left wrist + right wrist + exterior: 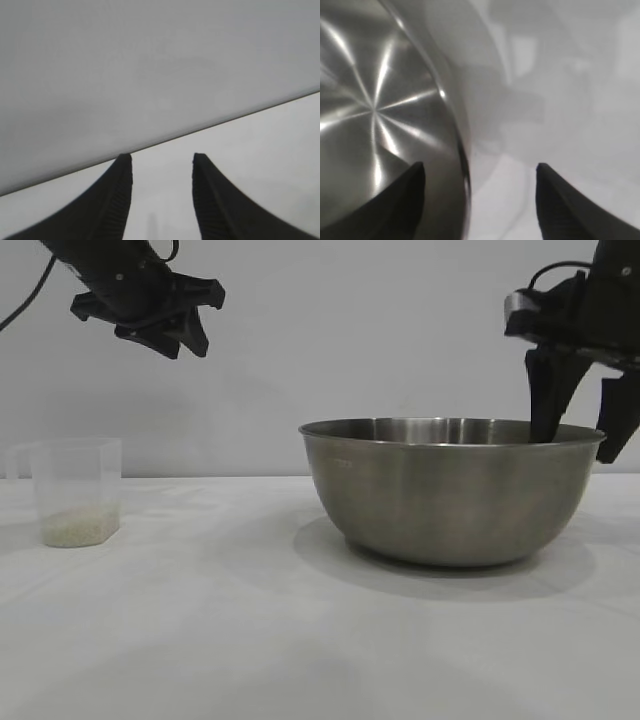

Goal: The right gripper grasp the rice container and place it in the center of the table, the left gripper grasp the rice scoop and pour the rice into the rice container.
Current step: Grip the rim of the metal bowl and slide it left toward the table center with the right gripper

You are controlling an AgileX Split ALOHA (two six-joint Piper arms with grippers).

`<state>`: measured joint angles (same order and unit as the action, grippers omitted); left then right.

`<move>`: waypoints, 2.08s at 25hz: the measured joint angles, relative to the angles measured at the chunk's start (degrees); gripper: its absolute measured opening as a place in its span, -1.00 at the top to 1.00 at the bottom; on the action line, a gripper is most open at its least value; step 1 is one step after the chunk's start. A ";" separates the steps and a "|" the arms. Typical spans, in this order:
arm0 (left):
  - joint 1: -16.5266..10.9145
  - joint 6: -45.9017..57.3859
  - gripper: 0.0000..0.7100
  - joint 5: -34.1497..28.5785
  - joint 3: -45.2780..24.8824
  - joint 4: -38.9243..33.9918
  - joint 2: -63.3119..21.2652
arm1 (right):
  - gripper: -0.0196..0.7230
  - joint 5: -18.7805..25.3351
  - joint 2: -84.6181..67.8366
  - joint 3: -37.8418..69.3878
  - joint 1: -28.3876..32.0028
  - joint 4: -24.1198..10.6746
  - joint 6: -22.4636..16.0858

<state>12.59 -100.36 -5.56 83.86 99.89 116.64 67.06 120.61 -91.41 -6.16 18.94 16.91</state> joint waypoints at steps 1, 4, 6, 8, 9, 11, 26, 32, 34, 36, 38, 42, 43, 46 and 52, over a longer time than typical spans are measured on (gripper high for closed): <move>0.00 0.00 0.31 0.00 0.00 0.00 0.00 | -0.27 -0.26 0.40 0.00 -0.21 0.00 0.00; 0.00 0.00 0.31 0.00 0.00 0.00 0.00 | 0.07 -0.48 1.35 0.00 -0.46 0.00 0.14; 0.00 0.00 0.31 0.00 0.00 0.00 0.00 | 0.41 -0.58 1.47 0.00 -0.56 -0.13 0.14; 0.00 0.00 0.31 0.00 0.00 0.00 0.00 | 0.73 -0.58 1.47 0.00 -0.69 -0.36 0.17; 0.00 0.00 0.31 0.00 0.00 0.00 0.00 | 0.82 -0.58 1.47 0.00 -0.69 -0.36 0.17; 0.00 0.00 0.31 0.00 0.00 0.00 0.00 | 0.95 -0.68 1.47 0.00 -0.69 -0.24 0.17; 0.00 0.00 0.31 0.00 0.00 -0.22 0.00 | 0.95 -5.50 1.71 0.00 -4.51 4.91 0.36; 0.00 0.00 0.31 0.00 0.00 -0.22 0.00 | 0.95 -6.41 1.79 0.00 -5.99 6.16 0.36; 0.00 0.00 0.31 0.00 0.00 -0.22 0.00 | 0.81 -6.62 1.79 0.00 -5.99 6.50 0.36; 0.00 -0.04 0.31 0.00 0.00 -0.22 0.00 | 0.65 -6.72 1.79 0.00 -5.99 7.29 0.36; 0.00 -0.04 0.31 0.00 0.00 -0.22 0.00 | 0.45 -6.95 1.79 0.00 -5.99 7.68 0.36; 0.00 -0.04 0.31 0.00 0.00 -0.22 0.00 | 0.20 -6.95 1.68 0.00 -5.99 7.60 2.13; 0.00 -0.04 0.31 0.00 0.00 -0.22 0.00 | 0.20 -6.95 1.41 0.00 -5.99 7.20 2.54; 0.00 -0.04 0.31 0.00 0.00 -0.22 0.00 | 0.10 -6.95 -1.17 -0.26 -5.99 4.86 3.07; 0.00 -0.04 0.31 0.04 0.00 -0.22 0.00 | 0.06 -8.11 -11.90 -0.53 -5.45 1.63 3.07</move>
<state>12.59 -100.41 -5.52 83.86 99.67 116.64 58.95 108.71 -91.94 -11.61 20.57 19.98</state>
